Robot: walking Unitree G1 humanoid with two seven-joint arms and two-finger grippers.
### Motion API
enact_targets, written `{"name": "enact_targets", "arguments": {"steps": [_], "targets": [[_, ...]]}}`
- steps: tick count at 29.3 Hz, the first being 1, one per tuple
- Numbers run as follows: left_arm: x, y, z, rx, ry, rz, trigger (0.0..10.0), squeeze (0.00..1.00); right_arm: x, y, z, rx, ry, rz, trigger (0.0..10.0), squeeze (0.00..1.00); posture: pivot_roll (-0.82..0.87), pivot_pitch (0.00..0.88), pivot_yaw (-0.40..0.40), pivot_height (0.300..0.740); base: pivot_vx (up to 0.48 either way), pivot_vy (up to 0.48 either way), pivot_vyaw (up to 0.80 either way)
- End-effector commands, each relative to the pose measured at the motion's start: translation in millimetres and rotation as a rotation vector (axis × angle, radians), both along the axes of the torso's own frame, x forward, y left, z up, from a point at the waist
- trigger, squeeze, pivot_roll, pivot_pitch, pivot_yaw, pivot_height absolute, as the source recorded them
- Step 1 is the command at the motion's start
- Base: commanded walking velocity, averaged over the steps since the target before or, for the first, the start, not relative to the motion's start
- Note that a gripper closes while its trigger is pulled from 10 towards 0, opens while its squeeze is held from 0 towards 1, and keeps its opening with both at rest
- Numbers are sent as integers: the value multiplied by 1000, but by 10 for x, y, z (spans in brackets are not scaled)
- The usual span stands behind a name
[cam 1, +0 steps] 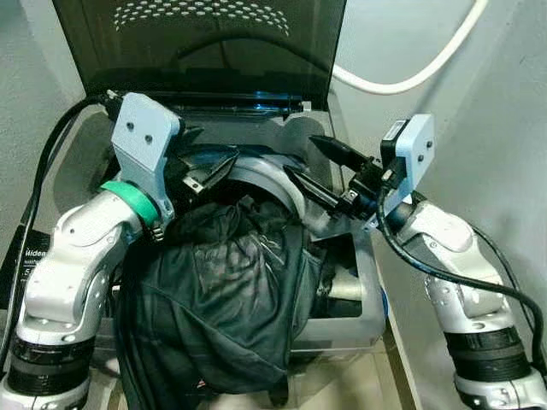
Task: Clothes washing
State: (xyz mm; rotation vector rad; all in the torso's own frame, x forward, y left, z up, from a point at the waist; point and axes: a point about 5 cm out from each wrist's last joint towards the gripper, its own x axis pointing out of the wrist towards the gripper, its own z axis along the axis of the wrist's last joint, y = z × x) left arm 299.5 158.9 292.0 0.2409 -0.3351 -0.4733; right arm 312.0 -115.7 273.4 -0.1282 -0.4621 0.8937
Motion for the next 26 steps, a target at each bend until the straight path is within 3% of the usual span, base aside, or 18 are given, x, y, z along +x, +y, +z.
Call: {"name": "enact_targets", "arguments": {"steps": [1, 10, 19, 22, 26], "targets": [[6, 11, -9, -6, 5, 10, 10000, 0, -3, 0, 24, -3, -8, -3, 10000, 0, 117, 112, 23, 740, 0, 480, 0], [24, 9, -3, -6, -3, 28, 10000, 0, -1, -2, 31, -4, -11, -6, 10000, 0, 117, 110, 23, 740, 0, 480, 0], [26, -19, 9, 11, -21, 22, 10000, 0, 1, -5, 35, -6, -14, -9, 10000, 0, 116, 109, 25, 740, 0, 0, 0], [16, -45, 13, 18, -16, -10, 10000, 0, -1, -1, 32, -6, -14, -10, 10000, 0, 116, 109, 27, 740, 0, 0, 0], [-91, -114, 55, 70, -22, -152, 10000, 0, -3, 1, 29, -7, -14, -11, 10000, 0, 116, 109, 27, 740, 0, 0, 0]]}}
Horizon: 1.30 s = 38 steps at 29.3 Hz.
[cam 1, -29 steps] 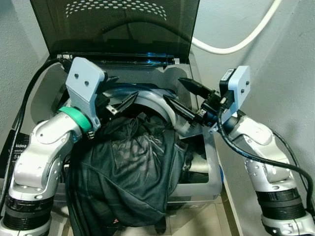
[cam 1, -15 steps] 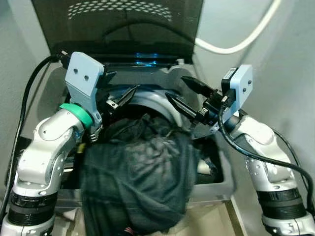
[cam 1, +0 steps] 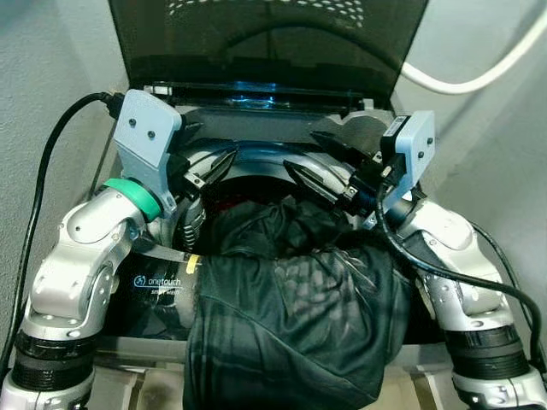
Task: Clothes washing
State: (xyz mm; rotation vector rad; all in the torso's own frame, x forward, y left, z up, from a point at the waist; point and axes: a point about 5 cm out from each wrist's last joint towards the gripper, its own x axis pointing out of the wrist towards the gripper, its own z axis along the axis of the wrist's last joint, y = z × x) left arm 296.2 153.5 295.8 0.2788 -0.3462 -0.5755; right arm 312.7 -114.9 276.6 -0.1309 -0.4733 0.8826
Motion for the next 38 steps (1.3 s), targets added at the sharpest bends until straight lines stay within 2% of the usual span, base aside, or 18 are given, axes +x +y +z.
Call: {"name": "enact_targets", "arguments": {"steps": [1, 2, 3, 4, 5, 6, 8, 11, 12, 13, 15, 23, 25, 27, 30, 34, 35, 38], "targets": [[-114, -79, 30, 43, -7, -117, 10000, 0, -11, -7, -4, -12, -3, -1, 10000, 0, 116, 109, 27, 740, 0, 0, 0], [-114, -79, 30, 43, -7, -117, 10000, 0, -11, -7, -4, -12, -3, -1, 10000, 0, 116, 109, 27, 740, 0, 0, 0], [-215, -91, 33, 101, 5, -205, 10000, 0, -13, -9, -5, -13, -3, -1, 10000, 0, 116, 109, 27, 740, 0, 0, 0], [-215, -91, 33, 101, 5, -205, 10000, 0, -13, -9, -5, -13, -3, -1, 10000, 0, 116, 109, 27, 740, 0, 0, 0], [-311, -95, 22, 157, 19, -277, 10000, 0, -14, -9, -7, -14, -3, -1, 10000, 0, 118, 110, 27, 740, 0, 0, 0], [-311, -95, 22, 157, 19, -277, 10000, 0, -14, -9, -7, -14, -3, -1, 10000, 0, 118, 110, 27, 740, 0, 0, 0], [-552, -81, -89, 276, 90, -410, 10000, 0, -15, -17, -13, -16, -1, -2, 10000, 0, 118, 111, 29, 740, 0, 0, 0], [-631, -76, -137, 307, 121, -448, 10000, 0, -14, -21, -15, -17, 0, -3, 10000, 0, 118, 111, 29, 740, 0, 0, 0], [-753, -83, -250, 334, 191, -509, 10000, 0, -11, -24, -20, -19, 1, -2, 10000, 0, 130, 113, 24, 740, 0, 0, 0], [-753, -83, -250, 334, 191, -509, 10000, 0, -11, -24, -20, -19, 1, -2, 10000, 0, 130, 113, 24, 740, 0, 0, 0], [-818, -110, -368, 334, 251, -542, 10000, 0, -2, -13, -20, -19, 1, 2, 10000, 0, 134, 113, 22, 740, 0, 0, 0], [-815, -125, -589, 369, 328, -554, 10000, 0, 13, 4, -10, -21, -3, 8, 10000, 0, 133, 110, 18, 740, 0, 0, 0], [-803, -86, -733, 441, 367, -535, 10000, 0, 10, 1, -8, -22, -4, 7, 10000, 0, 126, 109, 22, 740, 0, 0, 0], [-791, -64, -783, 463, 379, -519, 10000, 0, 8, 0, -7, -22, -4, 7, 10000, 0, 126, 109, 22, 740, 0, 0, 0], [-685, 13, -955, 564, 378, -426, 10000, 0, 3, -5, -7, -22, -4, 5, 10000, 0, 126, 109, 22, 740, 0, 0, 0], [-628, 37, -1022, 616, 358, -380, 10000, 0, 3, -5, -6, -22, -4, 6, 10000, 0, 124, 108, 21, 740, 0, 0, 0], [-602, 46, -1053, 653, 335, -349, 863, 0, 5, -3, -2, -22, -6, 6, 10000, 0, 124, 108, 20, 740, 0, 0, 0], [-596, 47, -1060, 660, 329, -340, 863, 0, 6, -2, -1, -21, -7, 6, 10000, 0, 125, 109, 19, 740, 0, 0, 0]]}}
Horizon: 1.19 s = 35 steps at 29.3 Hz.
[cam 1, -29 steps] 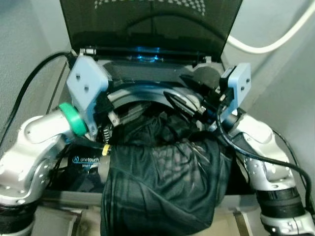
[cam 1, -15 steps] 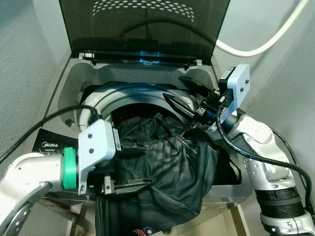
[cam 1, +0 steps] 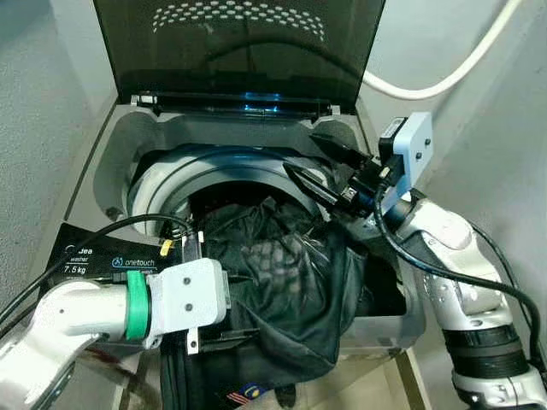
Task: Clothes washing
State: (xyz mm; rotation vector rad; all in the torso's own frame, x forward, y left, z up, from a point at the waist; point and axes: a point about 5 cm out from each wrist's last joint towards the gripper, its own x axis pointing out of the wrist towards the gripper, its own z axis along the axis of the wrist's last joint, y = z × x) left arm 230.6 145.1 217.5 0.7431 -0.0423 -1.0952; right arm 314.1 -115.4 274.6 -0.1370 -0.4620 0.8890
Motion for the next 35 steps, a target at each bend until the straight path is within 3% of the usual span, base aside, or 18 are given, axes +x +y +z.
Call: {"name": "enact_targets", "arguments": {"steps": [1, 19, 23, 25, 26, 29, 30, 31, 33, 34, 35], "targets": [[66, 133, -279, 88, 99, 101, 0, 0, -7, 3, 19, -10, -14, 3, 10000, 0, 125, 109, 19, 740, 0, 0, 0], [340, 92, 63, -120, -154, 205, 0, 0, -4, 2, 25, -10, -16, 0, 10000, 0, 123, 111, 20, 740, 0, 0, 0], [507, 162, 201, -177, -230, 291, 0, 0, 0, 3, 29, -8, -16, 0, 10000, 0, 122, 112, 20, 740, 0, 0, 0], [830, 341, 509, -253, -375, 439, 0, 0, 1, 17, 32, -7, -15, 5, 10000, 0, 123, 117, 12, 740, 0, 0, 0], [830, 341, 509, -253, -375, 439, 0, 0, 1, 17, 32, -7, -15, 5, 10000, 0, 123, 117, 12, 740, 0, 0, 0], [1051, 483, 778, -331, -471, 546, 0, 0, 3, 32, 35, -6, -15, 11, 10000, 0, 121, 118, 11, 740, 0, 0, 0], [1051, 483, 778, -331, -471, 546, 0, 0, 3, 32, 35, -6, -15, 11, 10000, 0, 121, 118, 11, 740, 0, 0, 0], [1240, 584, 954, -378, -512, 605, 0, 0, 5, 49, 42, -6, -15, 16, 10000, 0, 118, 121, 8, 740, 0, 0, 0], [1308, 616, 1002, -388, -518, 624, 0, 0, 5, 55, 44, -5, -15, 18, 10000, 0, 118, 121, 8, 740, 0, 0, 0], [1412, 651, 1064, -385, -533, 663, 10000, 0, 1, 60, 46, -4, -15, 20, 10000, 0, 112, 125, 8, 740, 0, 0, 0], [1412, 651, 1064, -385, -533, 663, 10000, 0, 1, 60, 46, -4, -15, 20, 10000, 0, 112, 125, 8, 740, 0, 0, 0]]}}
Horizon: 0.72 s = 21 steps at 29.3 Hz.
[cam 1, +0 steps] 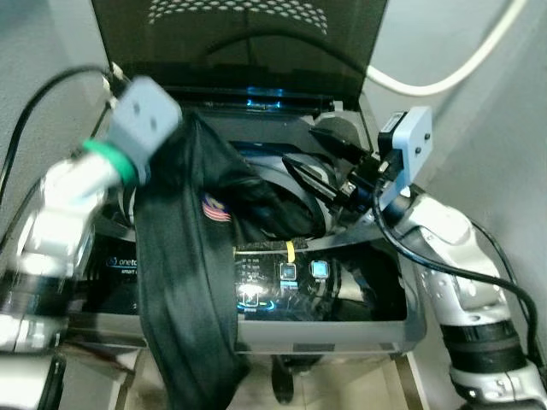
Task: Clothes washing
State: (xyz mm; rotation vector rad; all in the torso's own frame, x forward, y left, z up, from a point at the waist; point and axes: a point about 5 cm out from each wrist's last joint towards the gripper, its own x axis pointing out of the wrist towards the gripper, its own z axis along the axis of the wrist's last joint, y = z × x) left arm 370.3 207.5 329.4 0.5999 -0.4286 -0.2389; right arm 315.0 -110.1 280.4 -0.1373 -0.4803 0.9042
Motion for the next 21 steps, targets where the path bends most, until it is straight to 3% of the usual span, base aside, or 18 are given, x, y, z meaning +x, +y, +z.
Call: {"name": "enact_targets", "arguments": {"steps": [1, 4, 6, 11, 12, 18, 21], "targets": [[76, 46, -15, 8, 0, 45, 10000, 0, -12, 10, -12, -7, 1, 4, 10000, 0, 112, 125, 8, 740, 0, 0, 0], [112, 8, 68, 6, -18, 41, 10000, 0, -20, 12, -15, -6, 2, 4, 10000, 0, 100, 127, 16, 740, 0, 0, 0], [115, -191, 246, 8, -54, -57, 10000, 0, -39, -8, -27, -5, 4, -6, 10000, 0, 96, 128, 21, 740, 0, 0, 0], [127, -296, 353, -31, -80, -123, 10000, 0, -43, -25, -35, -3, 7, -13, 10000, 0, 97, 127, 23, 740, 0, 0, 0], [126, -304, 397, -43, -96, -117, 10000, 1000, -43, -27, -36, -3, 7, -14, 10000, 0, 97, 127, 23, 740, 0, 0, 0], [133, -330, 455, -80, -53, -215, 10000, 1000, -37, -4, -31, 5, 3, -10, 10000, 0, 108, 123, 28, 740, 0, 0, 0], [-49, -318, 375, -73, -8, -349, 10000, 1000, -41, 4, -37, 6, 5, -8, 10000, 0, 116, 124, 25, 740, 0, 0, 0]]}}
